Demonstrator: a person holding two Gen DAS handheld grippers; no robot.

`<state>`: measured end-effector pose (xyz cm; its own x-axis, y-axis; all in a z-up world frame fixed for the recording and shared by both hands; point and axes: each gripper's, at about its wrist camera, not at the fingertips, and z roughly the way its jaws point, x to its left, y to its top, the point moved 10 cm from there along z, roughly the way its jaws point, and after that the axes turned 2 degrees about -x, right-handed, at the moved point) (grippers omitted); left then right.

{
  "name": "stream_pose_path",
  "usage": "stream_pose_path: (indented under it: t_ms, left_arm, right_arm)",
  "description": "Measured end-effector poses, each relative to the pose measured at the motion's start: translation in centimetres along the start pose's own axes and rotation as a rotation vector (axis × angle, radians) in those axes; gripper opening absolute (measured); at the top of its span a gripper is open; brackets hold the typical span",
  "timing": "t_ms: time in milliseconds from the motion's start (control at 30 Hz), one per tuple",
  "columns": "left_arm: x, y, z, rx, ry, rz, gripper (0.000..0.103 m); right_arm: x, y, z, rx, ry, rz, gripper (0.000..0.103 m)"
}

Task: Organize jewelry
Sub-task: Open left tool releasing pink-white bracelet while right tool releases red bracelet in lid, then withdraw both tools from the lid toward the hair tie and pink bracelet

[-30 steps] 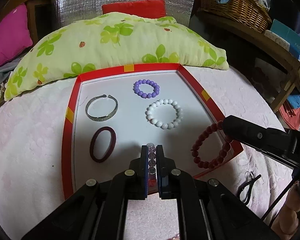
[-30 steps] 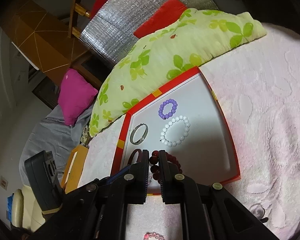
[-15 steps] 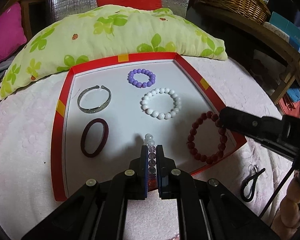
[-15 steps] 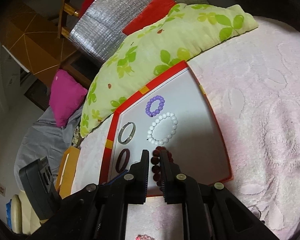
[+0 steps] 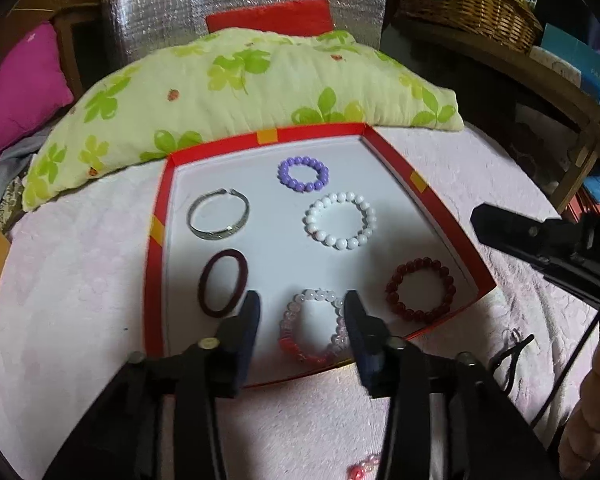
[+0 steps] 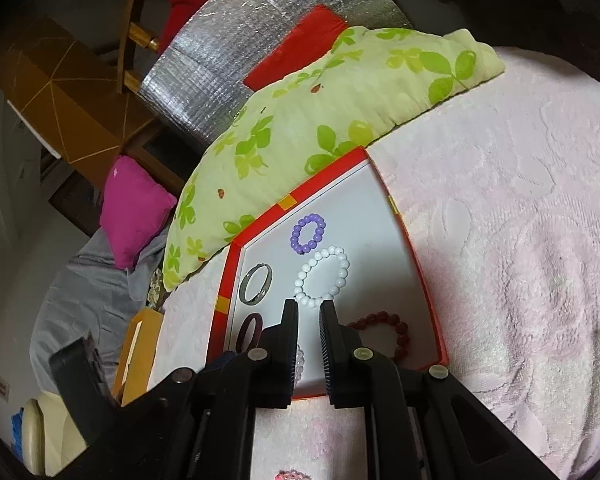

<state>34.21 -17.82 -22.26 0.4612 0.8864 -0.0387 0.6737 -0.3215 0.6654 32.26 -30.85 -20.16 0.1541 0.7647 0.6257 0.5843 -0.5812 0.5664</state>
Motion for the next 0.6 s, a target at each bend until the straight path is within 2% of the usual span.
stream_pose_path:
  t_ms: [200, 300, 367, 467, 600]
  left_arm:
    - [1.3, -0.1, -3.8, -0.076, 0.054, 0.032, 0.058]
    - [3.2, -0.8, -5.6, -0.097, 0.080, -0.011, 0.062]
    - [4.7, -1.8, -6.6, -0.094, 0.100, -0.049, 0.063]
    - [7.1, -3.8, -7.9, -0.083, 0.141, -0.095, 0.063]
    - [9.1, -6.2, -9.3, -0.077, 0.204, -0.104, 0.065]
  right_arm:
    - [0.8, -0.2, -0.4, 0.002, -0.011, -0.056, 0.014]
    - [1.0, -0.4, -0.7, 0.007, -0.016, -0.075, 0.016]
    - [0.8, -0.7, -1.0, 0.009, -0.025, -0.086, 0.021]
    - [-0.1, -1.3, -1.4, 0.019, -0.073, -0.125, 0.022]
    - [-2.6, -1.9, -2.4, 0.015, -0.160, -0.157, 0.022]
